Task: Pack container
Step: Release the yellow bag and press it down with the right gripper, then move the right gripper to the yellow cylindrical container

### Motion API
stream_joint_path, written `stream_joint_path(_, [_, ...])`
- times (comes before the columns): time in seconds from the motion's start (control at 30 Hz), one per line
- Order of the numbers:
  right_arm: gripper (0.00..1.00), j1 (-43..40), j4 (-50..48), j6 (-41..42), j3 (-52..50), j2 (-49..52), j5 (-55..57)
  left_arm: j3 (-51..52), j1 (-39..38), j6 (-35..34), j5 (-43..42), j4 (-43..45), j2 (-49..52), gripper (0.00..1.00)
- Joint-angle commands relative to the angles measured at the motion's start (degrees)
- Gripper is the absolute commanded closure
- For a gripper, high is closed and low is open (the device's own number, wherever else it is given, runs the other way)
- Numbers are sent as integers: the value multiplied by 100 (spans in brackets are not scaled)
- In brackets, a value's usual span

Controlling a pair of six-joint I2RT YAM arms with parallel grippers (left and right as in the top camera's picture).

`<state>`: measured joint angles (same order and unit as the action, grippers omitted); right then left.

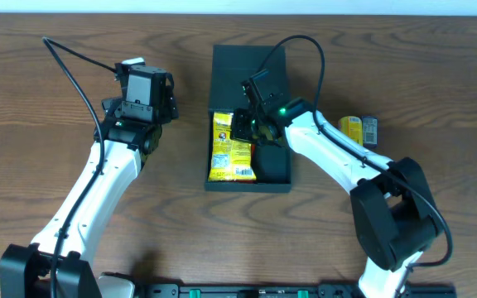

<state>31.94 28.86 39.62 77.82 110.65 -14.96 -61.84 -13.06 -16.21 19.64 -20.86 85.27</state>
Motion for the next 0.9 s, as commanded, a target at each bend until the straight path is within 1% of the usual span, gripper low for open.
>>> stream_joint_path(0.0, [99, 37, -96, -369, 7, 111, -282, -57, 31, 81, 17, -22, -63, 5])
stream_joint_path(0.13, [99, -39, -118, -446, 57, 28, -511, -57, 31, 83, 17, -26, -63, 5])
stream_joint_path(0.23, [99, -221, 138, -695, 229, -214, -588, -57, 31, 83, 17, -26, -63, 5])
stream_joint_path(0.3, [99, -494, 474, -957, 369, -601, -586, -57, 31, 81, 17, -28, -63, 4])
stream_joint_path(0.43, [99, -1062, 743, -1508, 415, -1419, -463, -57, 31, 81, 17, -28, -63, 5])
stream_joint_path(0.47, [95, -1209, 874, -1635, 415, -1596, -273, -57, 31, 81, 17, -28, -63, 5])
stream_joint_path(0.53, [84, -1550, 1364, -1722, 415, -1860, 496, -57, 31, 81, 17, -28, -63, 5])
stream_joint_path(0.57, [80, -1725, 1661, -1725, 415, -1919, 920, -57, 31, 81, 17, -28, -63, 5])
stream_joint_path(0.6, [72, -1941, 2048, -1751, 413, -1926, 1368, -57, 31, 81, 17, -28, -63, 5])
stream_joint_path(0.63, [64, -2079, 2284, -1808, 398, -1908, 1567, -57, 31, 81, 17, -28, -63, 5])
stream_joint_path(0.73, [48, -2378, 2671, -2149, 227, -1757, 1753, -57, 31, 81, 15, -26, -63, 5])
stream_joint_path(0.87, [36, -2492, 2822, -2256, 94, -1346, 1886, -57, 31, 81, 17, -17, -63, 4])
